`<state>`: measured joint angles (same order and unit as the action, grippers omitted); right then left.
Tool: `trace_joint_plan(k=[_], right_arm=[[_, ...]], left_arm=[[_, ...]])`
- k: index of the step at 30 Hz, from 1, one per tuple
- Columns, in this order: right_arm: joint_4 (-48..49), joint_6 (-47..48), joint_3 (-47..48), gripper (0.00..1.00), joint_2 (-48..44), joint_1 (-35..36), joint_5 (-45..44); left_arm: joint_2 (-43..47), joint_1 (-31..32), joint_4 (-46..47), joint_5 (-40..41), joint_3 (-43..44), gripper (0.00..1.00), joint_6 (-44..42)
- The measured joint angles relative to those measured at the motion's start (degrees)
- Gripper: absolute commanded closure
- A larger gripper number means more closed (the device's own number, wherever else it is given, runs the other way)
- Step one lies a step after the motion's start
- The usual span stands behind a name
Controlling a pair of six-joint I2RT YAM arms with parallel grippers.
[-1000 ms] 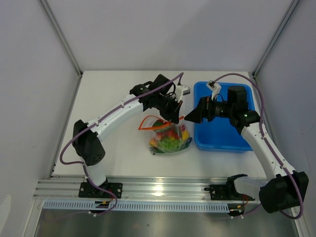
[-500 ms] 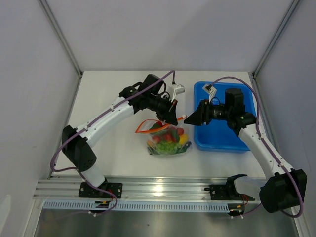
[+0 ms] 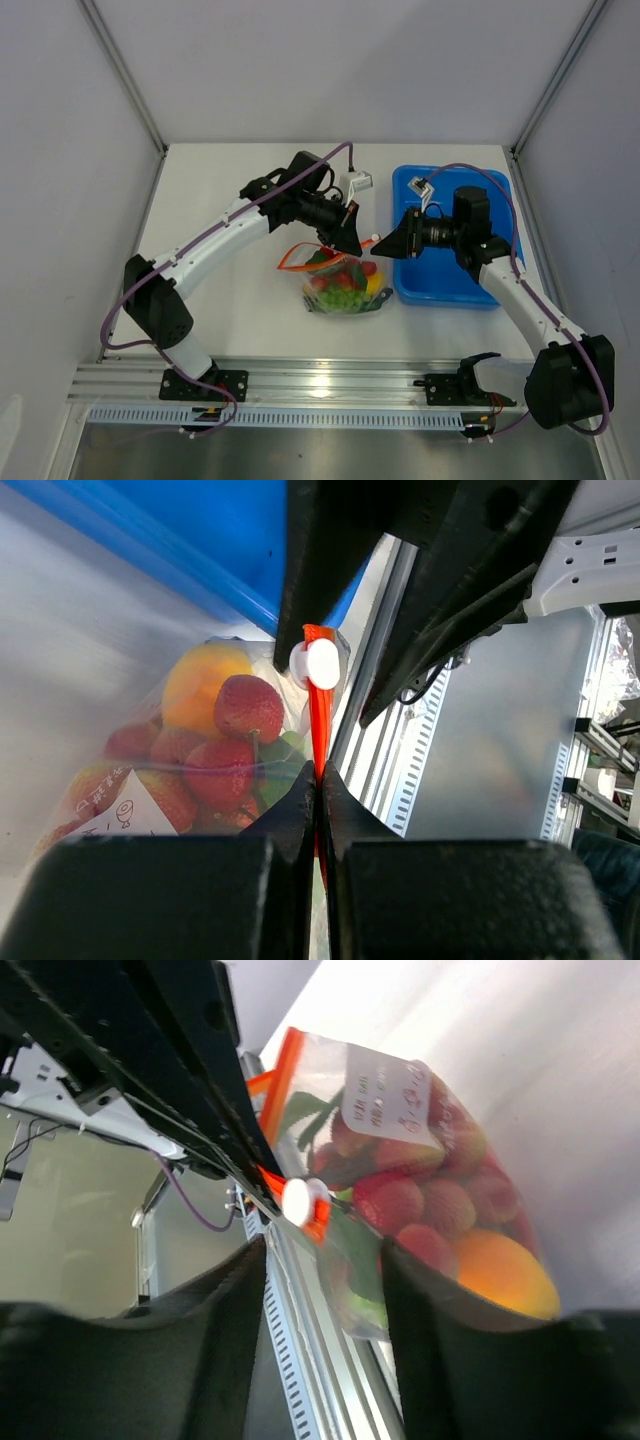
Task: Place the food in the zip-top bag and seal the zipper
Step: Zip the zipper food storage bag at the center of the board.
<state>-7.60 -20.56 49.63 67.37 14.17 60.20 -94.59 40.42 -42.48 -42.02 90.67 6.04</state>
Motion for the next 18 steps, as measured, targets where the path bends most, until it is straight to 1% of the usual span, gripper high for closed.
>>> trace_joint_plan(k=[2, 3, 5, 6, 10, 11, 12, 15, 17, 18], right_arm=[[1.8, -0.7, 0.0, 0.67, 0.6, 0.4, 1.1], [2.5, -1.2, 0.0, 0.82, 1.1, 0.5, 1.6], [3.6, -1.7, 0.0, 0.99, 2.0, 1.1, 2.3], [4.2, -2.3, 0.0, 1.0, 2.5, 1.4, 2.4], [6.4, -4.3, -0.1, 1.0, 3.5, 1.7, 2.7], [6.8, -4.7, -0.1, 1.0, 3.5, 1.7, 2.7], [7.2, -5.0, -0.1, 1.0, 3.5, 1.7, 2.6], [8.0, -6.0, -0.3, 1.0, 3.5, 1.9, 2.1], [8.5, -6.4, -0.5, 1.0, 3.4, 2.1, 1.7], [8.5, -6.6, -0.7, 1.0, 3.4, 2.2, 1.5]], left_arm=[[0.0, 0.0, 0.0, -0.2, 0.0, 0.99, 0.0], [0.0, 0.0, 0.0, -0.2, 0.0, 0.99, 0.0], [0.0, 0.0, 0.0, -0.2, 0.0, 0.99, 0.0], [0.0, 0.0, -0.1, -0.2, 0.0, 0.99, 0.0], [0.0, -0.1, -0.2, -0.2, 0.0, 0.99, 0.0], [0.0, -0.1, -0.2, -0.2, 0.0, 0.98, 0.0], [0.0, -0.1, -0.1, -0.1, 0.0, 0.9, 0.0], [0.0, -0.2, 0.2, 0.0, 0.0, 0.71, 0.5], [0.0, -0.5, 0.5, -0.1, 0.2, 0.64, 1.5], [0.0, -0.5, 0.5, -0.3, 0.3, 0.56, 1.7]])
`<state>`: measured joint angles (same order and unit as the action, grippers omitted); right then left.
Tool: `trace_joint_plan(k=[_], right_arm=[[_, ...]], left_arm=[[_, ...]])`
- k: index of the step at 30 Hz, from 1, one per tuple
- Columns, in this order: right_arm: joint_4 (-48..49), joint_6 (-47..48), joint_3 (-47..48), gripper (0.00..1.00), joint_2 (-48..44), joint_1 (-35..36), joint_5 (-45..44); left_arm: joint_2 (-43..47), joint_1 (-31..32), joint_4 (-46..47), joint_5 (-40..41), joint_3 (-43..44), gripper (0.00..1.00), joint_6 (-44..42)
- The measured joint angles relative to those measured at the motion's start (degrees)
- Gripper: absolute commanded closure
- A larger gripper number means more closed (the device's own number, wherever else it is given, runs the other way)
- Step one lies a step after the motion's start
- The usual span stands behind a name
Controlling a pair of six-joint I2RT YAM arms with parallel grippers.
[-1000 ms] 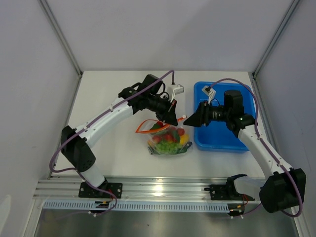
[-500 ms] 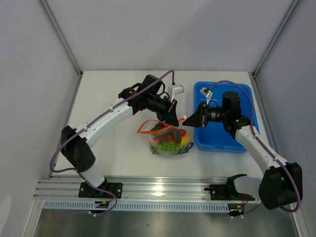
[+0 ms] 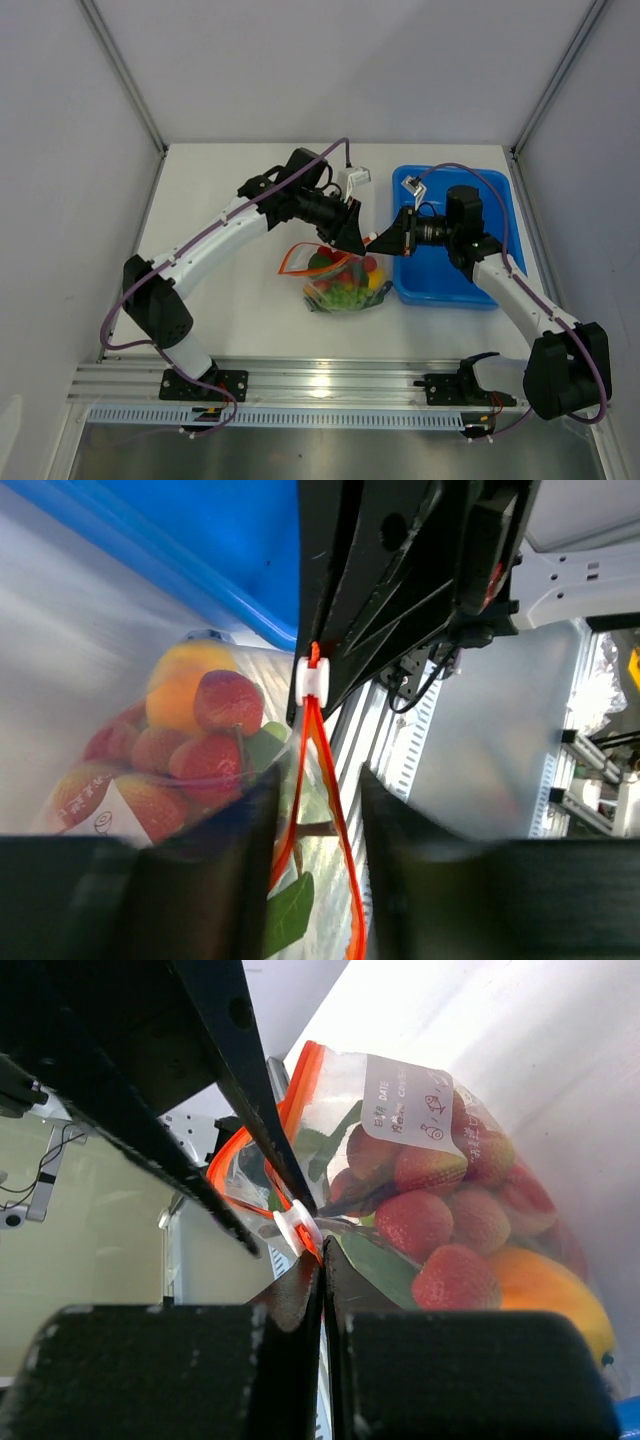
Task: Place the food in the zip-top bag and seal the zipper
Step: Zip the zipper food storage bag at the center of the board.
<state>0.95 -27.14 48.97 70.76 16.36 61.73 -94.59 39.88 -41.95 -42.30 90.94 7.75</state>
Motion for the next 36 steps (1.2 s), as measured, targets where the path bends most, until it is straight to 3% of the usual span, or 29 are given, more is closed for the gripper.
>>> trace_joint_plan(k=[10, 33, 36], right_arm=[[-0.3, -0.3, -0.7, 1.0, -1.6, 0.6, -1.9], [-0.7, -0.3, -0.9, 1.0, -2.4, 1.0, -3.9], [-0.7, -0.3, -0.9, 1.0, -2.4, 1.1, -3.9]], left_arm=[[0.0, -0.6, 1.3, -0.2, 3.4, 0.48, 3.1], [-4.2, -0.6, 2.4, -0.5, 7.1, 0.56, 5.9], [-4.5, -0.6, 2.4, -0.6, 7.1, 0.63, 5.9]])
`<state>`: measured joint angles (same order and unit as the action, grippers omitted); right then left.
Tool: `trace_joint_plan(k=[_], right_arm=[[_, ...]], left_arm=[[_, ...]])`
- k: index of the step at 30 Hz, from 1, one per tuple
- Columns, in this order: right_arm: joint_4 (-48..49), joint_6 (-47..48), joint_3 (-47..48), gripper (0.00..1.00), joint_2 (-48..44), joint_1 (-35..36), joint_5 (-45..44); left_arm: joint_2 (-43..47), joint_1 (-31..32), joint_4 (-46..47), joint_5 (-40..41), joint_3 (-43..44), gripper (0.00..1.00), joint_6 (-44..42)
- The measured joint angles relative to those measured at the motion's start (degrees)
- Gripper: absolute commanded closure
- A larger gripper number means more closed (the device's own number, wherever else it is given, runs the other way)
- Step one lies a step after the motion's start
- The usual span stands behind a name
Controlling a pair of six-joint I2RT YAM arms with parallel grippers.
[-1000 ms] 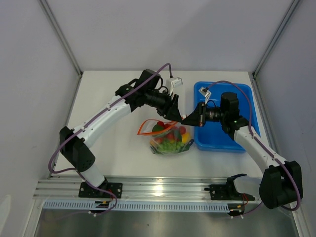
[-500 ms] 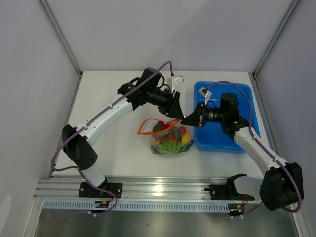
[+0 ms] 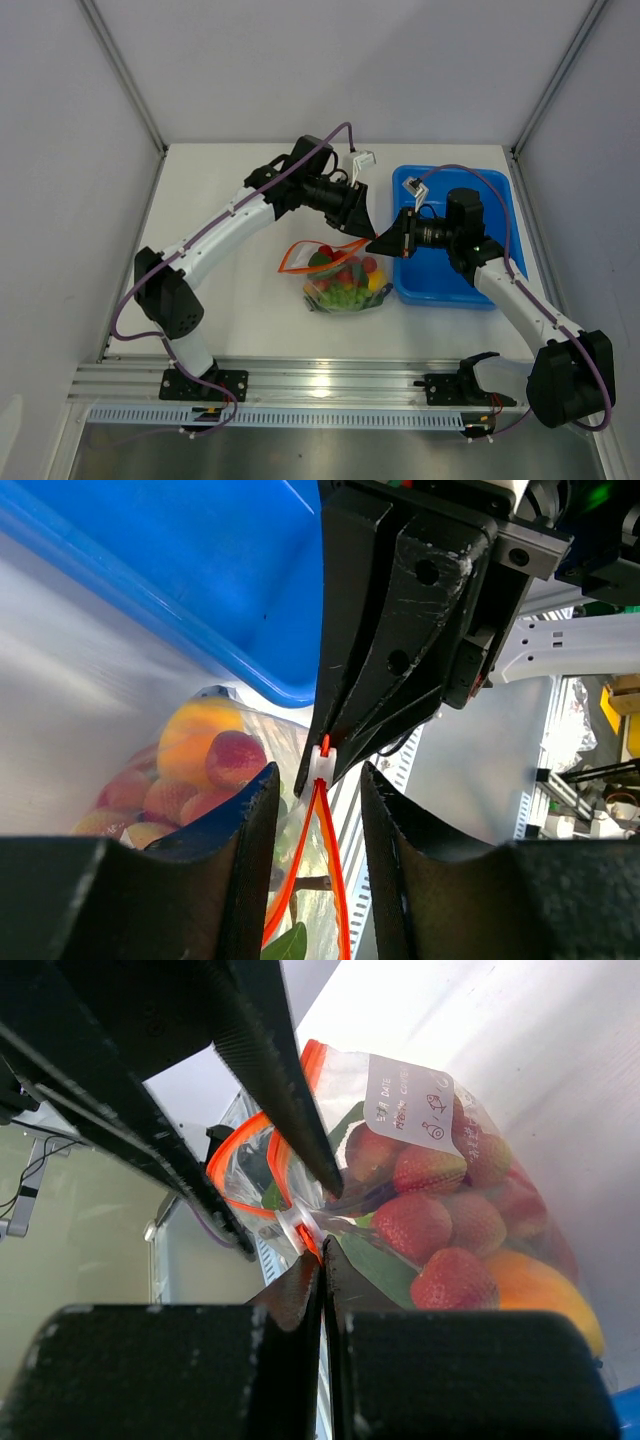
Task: Place the food in the zip-top bag and seal the zipper
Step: Zip the zipper food storage bag at the center of the board.
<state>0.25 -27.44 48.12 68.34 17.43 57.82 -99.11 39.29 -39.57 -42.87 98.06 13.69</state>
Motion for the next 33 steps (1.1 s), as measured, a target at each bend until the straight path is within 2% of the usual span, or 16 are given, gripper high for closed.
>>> trace_joint_plan(k=[7, 17, 33], right_arm=[[0.0, 0.0, 0.0, 1.0, 0.0, 0.0, -0.2], [-0.3, -0.3, 0.0, 1.0, 0.0, 0.1, -0.4], [-0.8, -2.6, -0.5, 1.0, 0.0, 0.4, -2.7]], left_arm=[[-0.1, 0.0, 0.0, -0.1, 0.0, 0.71, 0.1], [-0.4, 0.0, 0.0, -0.9, 0.0, 0.99, 0.4], [-0.7, 0.0, -0.9, 0.2, 0.0, 0.99, -0.8]])
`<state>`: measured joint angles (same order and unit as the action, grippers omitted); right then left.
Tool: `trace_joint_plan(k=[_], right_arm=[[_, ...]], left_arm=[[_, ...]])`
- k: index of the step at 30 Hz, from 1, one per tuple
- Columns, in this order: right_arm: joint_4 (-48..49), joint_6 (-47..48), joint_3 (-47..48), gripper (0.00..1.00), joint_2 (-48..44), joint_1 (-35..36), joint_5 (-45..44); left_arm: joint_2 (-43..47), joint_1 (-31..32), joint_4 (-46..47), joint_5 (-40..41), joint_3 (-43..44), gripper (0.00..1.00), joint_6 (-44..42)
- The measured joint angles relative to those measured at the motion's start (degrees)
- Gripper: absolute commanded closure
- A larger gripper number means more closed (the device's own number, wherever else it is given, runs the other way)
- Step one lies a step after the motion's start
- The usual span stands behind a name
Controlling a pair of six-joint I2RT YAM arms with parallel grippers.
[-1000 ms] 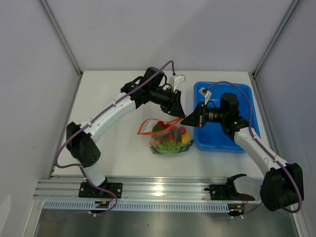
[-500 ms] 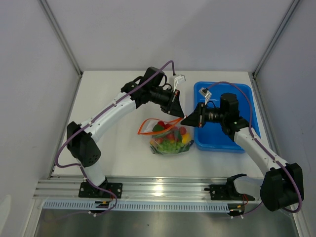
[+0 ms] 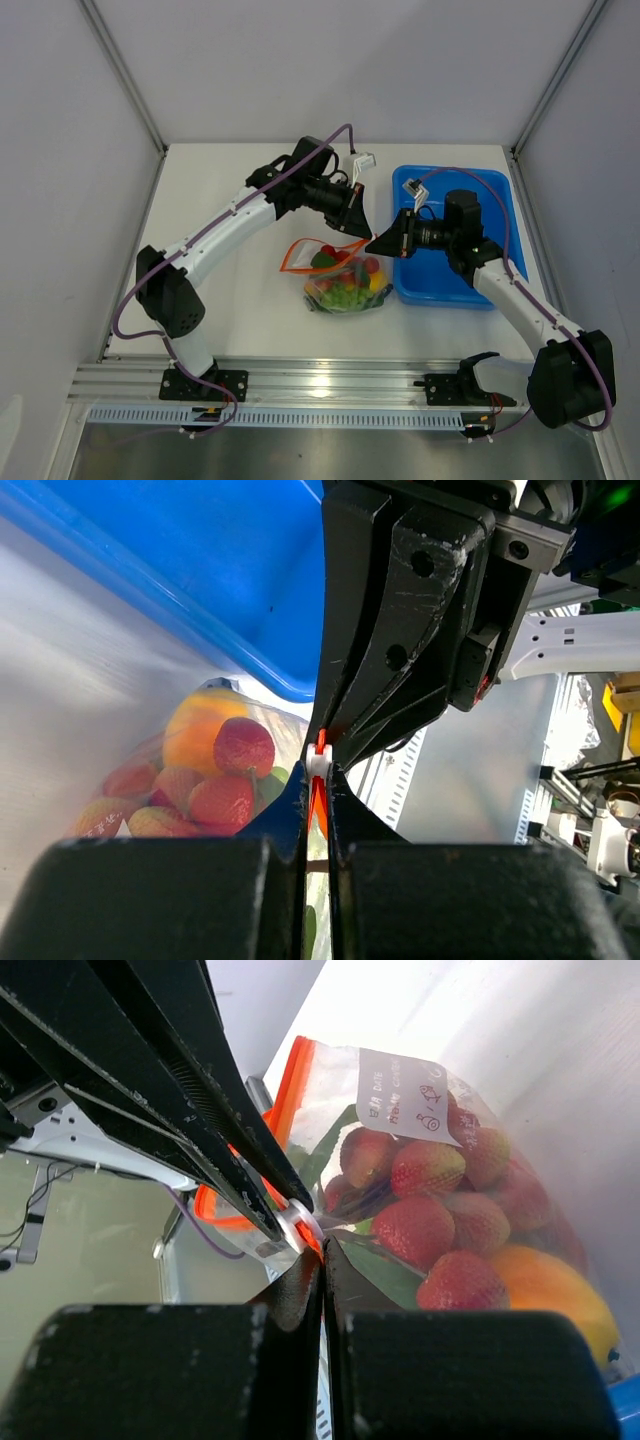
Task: Place the food in the zip-top bag and seal the zipper
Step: Zip the zipper food storage bag at the center of the board.
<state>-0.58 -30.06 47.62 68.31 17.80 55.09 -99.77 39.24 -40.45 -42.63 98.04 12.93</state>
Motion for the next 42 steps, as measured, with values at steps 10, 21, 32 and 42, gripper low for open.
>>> trace_joint_plan(k=[10, 21, 32, 42], right_arm=[[1.8, -4.5, -3.5, 1.0, -2.6, 0.0, -3.7], [2.0, -5.5, -4.4, 1.0, -3.8, -1.9, -4.0], [2.2, -5.4, -4.4, 1.0, -4.3, -3.8, -2.1], [0.8, 0.7, -0.5, 0.53, -1.0, -4.7, 6.9]], left_arm=[[0.1, 0.0, 0.1, 0.4, -1.7, 1.0, -1.5], [2.4, 0.0, 0.0, 0.4, -4.3, 0.99, -2.1], [6.8, 0.0, -1.4, 1.0, -8.5, 0.99, -3.4], [8.0, 0.0, -3.6, 0.4, -9.1, 1.0, -3.5]])
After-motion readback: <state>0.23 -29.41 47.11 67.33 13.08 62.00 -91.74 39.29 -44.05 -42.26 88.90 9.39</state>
